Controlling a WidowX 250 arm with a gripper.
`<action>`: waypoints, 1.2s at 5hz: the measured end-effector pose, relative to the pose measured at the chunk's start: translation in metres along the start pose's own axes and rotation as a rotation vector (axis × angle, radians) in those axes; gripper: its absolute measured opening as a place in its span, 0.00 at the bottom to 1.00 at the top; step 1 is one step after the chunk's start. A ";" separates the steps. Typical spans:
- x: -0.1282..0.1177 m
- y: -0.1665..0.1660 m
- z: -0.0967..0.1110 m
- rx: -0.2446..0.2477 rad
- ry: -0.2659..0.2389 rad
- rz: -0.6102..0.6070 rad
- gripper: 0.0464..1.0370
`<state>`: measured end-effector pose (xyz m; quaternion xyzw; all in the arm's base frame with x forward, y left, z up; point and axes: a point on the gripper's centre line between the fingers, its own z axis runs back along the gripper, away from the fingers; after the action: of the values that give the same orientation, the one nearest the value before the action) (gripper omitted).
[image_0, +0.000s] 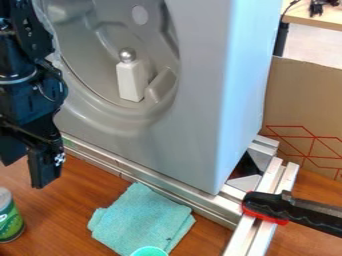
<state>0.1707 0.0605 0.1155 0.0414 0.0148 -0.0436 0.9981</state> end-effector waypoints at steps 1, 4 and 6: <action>-0.001 -0.001 -0.003 -0.008 0.014 0.001 0.96; 0.091 0.027 0.017 0.010 -0.315 0.116 0.96; 0.126 0.034 0.021 -0.016 -0.478 0.171 0.96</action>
<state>0.2995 0.0821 0.1349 0.0233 -0.2250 0.0326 0.9735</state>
